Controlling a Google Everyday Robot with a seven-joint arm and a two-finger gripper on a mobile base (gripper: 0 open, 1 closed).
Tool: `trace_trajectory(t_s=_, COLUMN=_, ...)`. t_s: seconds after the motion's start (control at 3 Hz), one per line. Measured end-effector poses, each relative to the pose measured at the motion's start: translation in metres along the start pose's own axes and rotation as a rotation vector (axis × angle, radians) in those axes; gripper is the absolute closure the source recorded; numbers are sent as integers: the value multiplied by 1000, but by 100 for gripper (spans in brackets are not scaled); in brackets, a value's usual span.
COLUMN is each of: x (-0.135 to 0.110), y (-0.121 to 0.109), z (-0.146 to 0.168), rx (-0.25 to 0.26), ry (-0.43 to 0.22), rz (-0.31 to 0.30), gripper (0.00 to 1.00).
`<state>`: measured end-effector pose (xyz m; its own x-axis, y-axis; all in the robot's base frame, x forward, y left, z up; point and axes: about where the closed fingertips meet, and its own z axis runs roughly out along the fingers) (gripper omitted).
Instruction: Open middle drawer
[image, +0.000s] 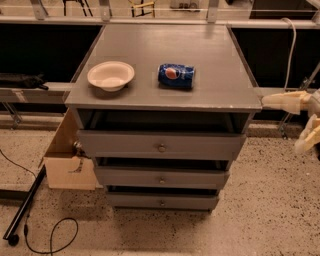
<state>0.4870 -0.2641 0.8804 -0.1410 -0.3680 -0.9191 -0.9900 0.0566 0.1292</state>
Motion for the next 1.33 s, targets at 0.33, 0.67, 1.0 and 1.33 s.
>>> trace_trajectory(t_s=0.33, x=-3, y=-10, z=2, rx=32, ry=-10, rz=-1, gripper=0)
trace_trajectory(t_s=0.67, x=-8, y=-13, z=-1, rx=40, ry=-57, rz=-30, gripper=0)
trace_trajectory(t_s=1.0, x=-8, y=-18, z=5, rx=-6, ry=-122, rz=-26, gripper=0)
trace_trajectory(t_s=1.33, x=-4, y=-32, z=15, rx=-83, ry=-296, rz=3, gripper=0)
